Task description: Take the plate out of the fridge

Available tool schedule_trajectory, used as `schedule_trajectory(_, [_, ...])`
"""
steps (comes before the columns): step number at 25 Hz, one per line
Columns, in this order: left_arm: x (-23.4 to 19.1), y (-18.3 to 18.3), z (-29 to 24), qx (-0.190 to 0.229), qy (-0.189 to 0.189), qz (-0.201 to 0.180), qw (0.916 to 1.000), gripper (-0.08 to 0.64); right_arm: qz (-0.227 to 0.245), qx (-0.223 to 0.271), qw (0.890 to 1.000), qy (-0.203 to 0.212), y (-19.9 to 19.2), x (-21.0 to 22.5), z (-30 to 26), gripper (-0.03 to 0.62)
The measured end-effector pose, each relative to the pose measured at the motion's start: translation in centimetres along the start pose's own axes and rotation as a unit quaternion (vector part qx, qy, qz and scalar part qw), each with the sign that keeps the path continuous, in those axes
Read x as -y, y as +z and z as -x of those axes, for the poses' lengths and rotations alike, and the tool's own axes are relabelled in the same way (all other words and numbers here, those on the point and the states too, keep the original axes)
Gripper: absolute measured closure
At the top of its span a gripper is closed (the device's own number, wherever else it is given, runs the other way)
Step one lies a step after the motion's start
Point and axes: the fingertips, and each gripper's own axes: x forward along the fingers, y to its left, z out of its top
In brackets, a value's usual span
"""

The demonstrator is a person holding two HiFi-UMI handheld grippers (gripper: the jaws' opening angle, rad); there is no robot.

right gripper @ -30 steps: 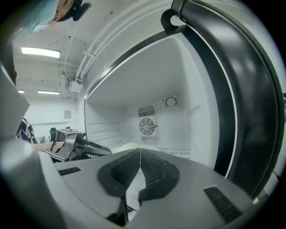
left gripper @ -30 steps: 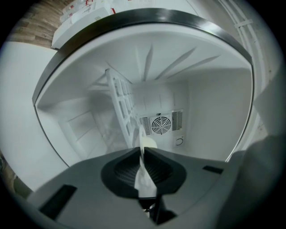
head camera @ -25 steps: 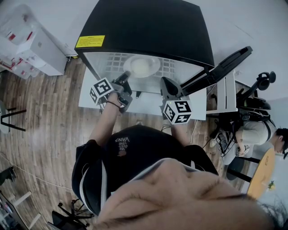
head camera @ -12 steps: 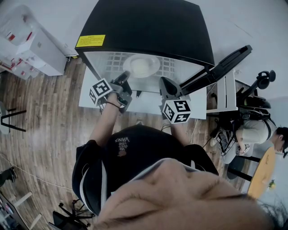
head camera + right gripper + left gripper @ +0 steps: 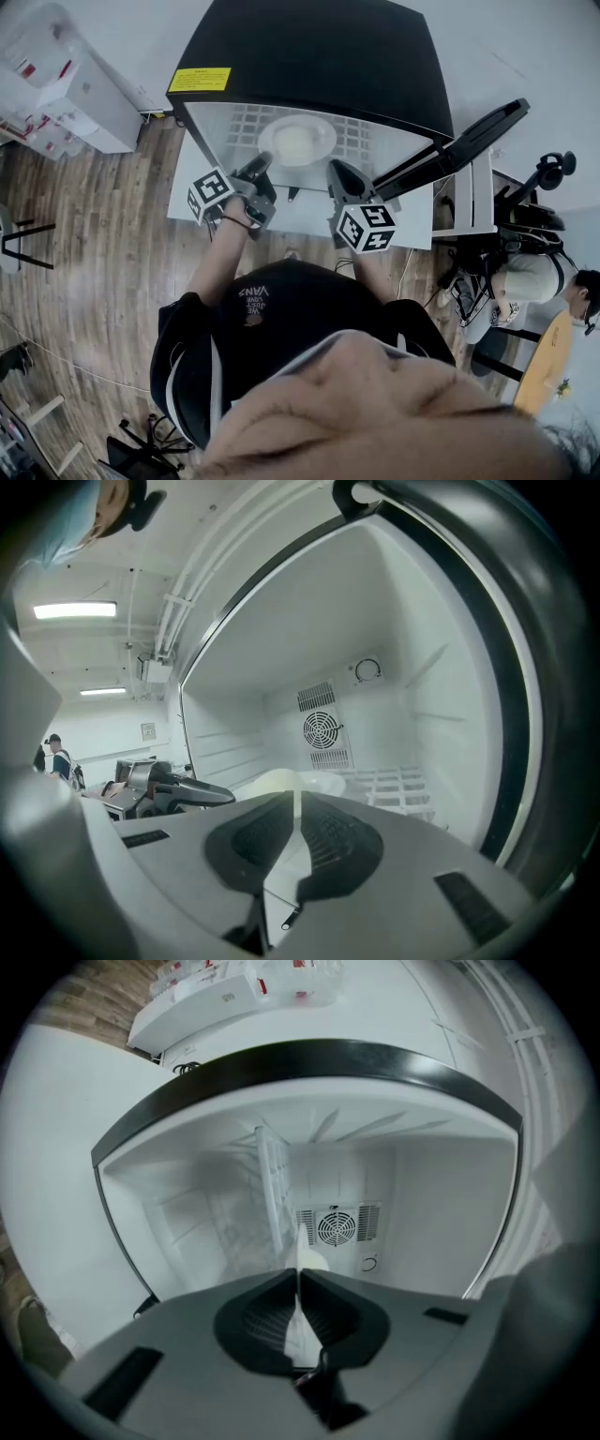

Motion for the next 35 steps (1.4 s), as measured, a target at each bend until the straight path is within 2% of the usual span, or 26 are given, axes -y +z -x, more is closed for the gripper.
schedule_trajectory(8, [-0.1,0.0,0.9,-0.002,0.001,0.000,1.0000,0.531,-0.113,0.010,0.994,0.004,-0.4,0.4,-0.4,0.577])
schedule_trajectory(9, [-0.1,0.0,1.0,-0.002,0.001,0.000,1.0000,0.531,-0.126,0.011,0.992,0.004,-0.5,0.5,-0.4,0.564])
schedule_trajectory(11, [-0.2,0.0,1.1,-0.002,0.000,0.001,1.0000,0.531,-0.153,0.007,0.988,0.007,-0.9,0.6,-0.7,0.451])
schedule_trajectory(14, [-0.2,0.0,1.2,-0.003,0.000,0.001,1.0000,0.532,-0.189,0.001,0.982,0.011,-1.5,0.7,-1.1,0.437])
schedule_trajectory(16, [-0.2,0.0,1.3,-0.003,0.000,0.000,1.0000,0.532,-0.227,0.005,0.974,0.016,-1.7,0.8,-1.3,0.436])
schedule_trajectory(19, [-0.2,0.0,1.3,-0.004,0.000,0.001,1.0000,0.532,-0.298,0.013,0.954,0.030,-1.8,0.8,-1.7,0.436])
schedule_trajectory(21, [-0.2,0.0,1.4,-0.005,0.000,0.001,1.0000,0.532,-0.324,0.015,0.946,0.033,-1.8,0.9,-2.1,0.436])
schedule_trajectory(26, [-0.3,0.1,1.5,-0.006,-0.001,0.002,1.0000,0.532,-0.346,0.017,0.938,0.032,-2.1,1.0,-2.9,0.436])
schedule_trajectory(31, [-0.3,0.2,1.4,-0.008,-0.002,0.000,1.0000,0.531,-0.346,0.005,0.938,0.038,-2.5,0.7,-3.6,0.438])
schedule_trajectory(35, [-0.3,0.1,1.5,-0.008,-0.003,-0.001,1.0000,0.532,-0.346,0.005,0.937,0.044,-2.5,0.5,-3.8,0.466])
